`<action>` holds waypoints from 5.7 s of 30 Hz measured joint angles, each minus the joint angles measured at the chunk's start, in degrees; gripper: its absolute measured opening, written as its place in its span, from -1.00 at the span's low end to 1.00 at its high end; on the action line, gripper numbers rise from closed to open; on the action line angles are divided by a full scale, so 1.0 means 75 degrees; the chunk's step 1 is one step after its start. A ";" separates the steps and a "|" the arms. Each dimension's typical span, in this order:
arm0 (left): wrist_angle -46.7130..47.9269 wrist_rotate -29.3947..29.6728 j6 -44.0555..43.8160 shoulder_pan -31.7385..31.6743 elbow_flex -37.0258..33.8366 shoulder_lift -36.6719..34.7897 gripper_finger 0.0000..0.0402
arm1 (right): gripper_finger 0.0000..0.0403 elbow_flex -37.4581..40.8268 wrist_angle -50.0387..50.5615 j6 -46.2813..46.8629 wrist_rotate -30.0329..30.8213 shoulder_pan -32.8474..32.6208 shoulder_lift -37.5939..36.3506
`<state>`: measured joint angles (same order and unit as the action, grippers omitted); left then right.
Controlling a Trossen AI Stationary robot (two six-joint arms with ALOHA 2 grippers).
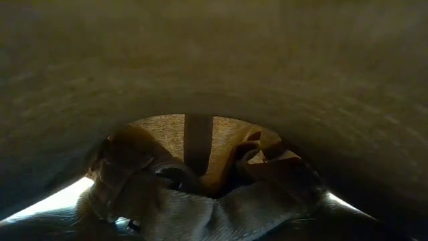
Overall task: Pick & Place hat
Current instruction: Put the brown cap into the right transparent bin
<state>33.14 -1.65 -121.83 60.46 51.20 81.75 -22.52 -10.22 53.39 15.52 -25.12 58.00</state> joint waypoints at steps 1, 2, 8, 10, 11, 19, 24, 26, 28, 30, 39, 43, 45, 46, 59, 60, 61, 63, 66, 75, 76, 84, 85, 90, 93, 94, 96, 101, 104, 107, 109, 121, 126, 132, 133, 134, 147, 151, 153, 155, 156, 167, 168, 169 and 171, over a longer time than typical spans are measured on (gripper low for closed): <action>-0.0299 0.0022 0.0096 0.0022 -0.0129 -0.0005 0.11 | -1.00 0.0000 0.0000 0.0063 0.0111 0.0000 0.0000; -0.0505 0.0025 0.0199 0.0037 -0.0208 -0.0005 0.11 | -1.00 0.0000 -0.0031 0.0151 0.0197 0.0000 0.0000; -0.0605 0.0212 0.0830 0.0105 -0.0259 -0.0008 0.11 | -1.00 0.0000 -0.0428 0.0250 0.0934 0.0003 0.0000; -0.0642 0.0504 0.1039 0.0103 -0.0259 -0.0008 0.11 | -1.00 0.0000 -0.0487 0.0253 0.1096 0.0003 0.0000; -0.0659 0.0643 0.1130 0.0076 -0.0259 -0.0008 0.11 | -1.00 0.0000 -0.0495 0.0250 0.1144 0.0003 0.0000; -0.0640 0.1248 0.2092 -0.0453 -0.0259 -0.0008 -0.20 | -1.00 -0.0003 -0.0668 0.0195 0.1158 0.0003 0.0000; -0.0938 0.1358 0.3224 -0.1046 -0.0262 -0.0008 -0.90 | -1.00 -0.0003 -0.0664 0.0052 0.1158 0.0003 0.0000; -0.0928 0.1575 0.3522 -0.1363 -0.0262 -0.0008 -0.93 | -1.00 -0.0003 -0.0664 -0.0083 0.1149 0.0003 0.0000; -0.0866 0.1769 0.3872 -0.1746 -0.0262 -0.0008 -0.97 | -1.00 -0.0003 -0.0664 -0.0219 0.1141 0.0003 0.0000; -0.0696 0.1991 0.4156 -0.2170 -0.0262 -0.0008 -0.97 | -1.00 -0.0003 -0.0664 -0.0313 0.1136 0.0003 0.0000; 0.0677 0.2804 0.4987 -0.4375 -0.0262 -0.0016 -0.98 | -1.00 -0.0003 -0.0708 -0.0935 0.1129 0.0003 0.0000; -0.0224 0.2755 0.6267 -0.5086 -0.0186 -0.0261 -0.99 | -1.00 -0.0003 -0.0729 -0.1235 0.1129 0.0003 0.0002; -0.0550 0.2730 0.6907 -0.5290 0.0009 -0.0395 -0.99 | -1.00 -0.0003 -0.0774 -0.1296 0.1143 0.0004 0.0000; -0.0599 0.2732 0.7220 -0.5375 0.0169 -0.0468 -0.99 | -1.00 -0.0004 -0.0787 -0.1294 0.1144 0.0030 0.0000; -0.0252 0.2842 1.1799 -0.5890 0.3829 -0.0296 -0.99 | -0.50 -0.0006 -0.1852 -0.2263 0.0083 0.1311 0.0006; -0.0203 0.2830 1.1974 -0.5950 0.4095 -0.0288 -0.99 | -0.43 -0.0006 -0.2059 -0.2389 0.0087 0.1430 0.0006; -0.0093 0.2769 1.2106 -0.5999 0.4335 -0.0288 -0.99 | -0.35 -0.0006 -0.2262 -0.2518 0.0090 0.1546 0.0006; 0.0021 0.2520 1.2322 -0.6160 0.4726 -0.0275 -0.99 | -0.21 -0.0016 -0.2586 -0.2725 0.0090 0.1799 0.0034; 0.0062 0.2098 1.2726 -0.6405 0.5171 -0.0184 -0.99 | -0.01 -0.0019 -0.2868 -0.2687 0.0087 0.2204 0.0357; 0.0304 0.1012 1.3240 -0.7207 0.5532 -0.0031 -0.99 | 0.40 -0.0032 -0.4816 -0.0921 -0.1549 0.2879 0.2122; 0.0312 0.0888 1.3243 -0.7297 0.5532 -0.0009 -0.99 | 0.42 -0.0032 -0.5059 -0.0653 -0.1786 0.2878 0.2371; 0.0799 0.0577 1.3489 -0.7842 0.5532 0.0240 -0.99 | 0.40 -0.0032 -0.7217 0.0555 -0.2709 0.2286 0.4251; 0.0837 0.0572 1.3491 -0.7911 0.5532 0.0237 -0.99 | 0.39 -0.0031 -0.7459 0.0654 -0.2694 0.2193 0.4457; 0.0835 0.0557 1.3404 -0.8087 0.5526 0.0353 -0.99 | 0.38 -0.0183 -0.9001 0.0972 -0.2035 0.2016 0.5438; 0.0807 0.0553 1.3389 -0.8081 0.5526 0.0357 -0.99 | 0.38 -0.0580 -0.9444 0.0994 -0.1878 0.2150 0.5947; 0.0795 0.0539 1.3386 -0.8078 0.5532 0.0363 -0.98 | 0.38 -0.0761 -0.9518 0.0997 -0.1878 0.2196 0.6113; 0.0814 0.0512 1.3380 -0.8063 0.5532 0.0390 -0.98 | 0.38 -0.1062 -0.9665 0.0993 -0.1902 0.2273 0.6372; 0.1015 0.0388 1.3375 -0.7967 0.5532 0.0380 -0.98 | 0.36 -0.1201 -1.0459 0.0656 -0.1886 0.2305 0.6529; 0.1265 0.0365 1.3274 -0.7853 0.5532 0.0388 -0.96 | 0.36 -0.1081 -1.0602 0.0554 -0.1598 0.2357 0.6531; 0.1536 0.0371 1.3223 -0.7725 0.5532 0.0386 -0.98 | 0.36 -0.0984 -1.0605 0.0580 -0.1230 0.2491 0.6530; 0.1704 0.0360 1.3180 -0.7615 0.5532 0.0386 -0.98 | 0.36 -0.0954 -1.0605 0.0598 -0.1085 0.2543 0.6528; 0.3010 0.0648 1.2878 -0.7033 0.5531 0.0389 -0.98 | 0.34 -0.0944 -1.0175 0.0707 -0.2714 0.2791 0.6519; 0.3153 0.0956 1.2788 -0.6994 0.5416 0.0486 -0.96 | 0.30 -0.0943 -0.9222 0.0821 -0.3964 0.2855 0.6519; 0.2094 0.0923 1.3446 -0.7564 0.5412 0.0959 -0.97 | 0.22 -0.0938 -0.8026 0.1193 -0.5875 0.2949 0.6519; 0.1750 0.0858 1.3530 -0.7674 0.5430 0.1039 -0.96 | 0.20 -0.0938 -0.7836 0.1218 -0.6089 0.2949 0.6512; 0.1665 0.0805 1.3588 -0.7755 0.5430 0.1091 -0.96 | 0.19 -0.0934 -0.7605 0.1222 -0.6220 0.2948 0.6484; 0.4287 0.0230 1.3771 -0.7539 0.5421 0.2289 -0.97 | -0.22 -0.0493 -0.6417 0.0421 -0.4881 0.2933 0.5700; 0.4771 0.0622 1.3763 -0.7395 0.5430 0.2537 -0.98 | -0.48 -0.0542 -0.5668 -0.0307 -0.4267 0.2940 0.5025; 0.5051 0.0943 1.3750 -0.7376 0.5421 0.2588 -0.97 | -0.62 -0.0617 -0.5097 -0.0806 -0.3944 0.2940 0.4655; 0.5245 0.1221 1.3753 -0.7368 0.5334 0.2609 -0.98 | -0.77 -0.0656 -0.4590 -0.1280 -0.3674 0.2940 0.4268; 0.5371 0.1341 1.3765 -0.7380 0.5258 0.2601 -0.98 | -0.84 -0.0750 -0.4352 -0.1523 -0.3534 0.2939 0.4093; 0.5137 0.1627 1.4229 -0.7744 0.3270 0.2584 -0.98 | -0.99 -0.2393 -0.0607 -0.3474 -0.2118 0.2938 0.3079; 0.5139 0.1623 1.4310 -0.7769 0.3089 0.2589 -0.98 | -0.99 -0.2590 -0.0330 -0.3601 -0.1971 0.2938 0.3101; 0.5133 0.1627 1.4413 -0.7798 0.2916 0.2587 -0.98 | -0.99 -0.2746 -0.0069 -0.3664 -0.1818 0.2935 0.3097; 0.5034 0.1715 1.4698 -0.7876 0.2566 0.2577 -0.98 | -0.99 -0.3064 0.0260 -0.3699 -0.1499 0.2940 0.3134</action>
<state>70.90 11.21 -11.59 1.40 70.44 101.08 -45.51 -8.27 25.65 4.28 -3.07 81.50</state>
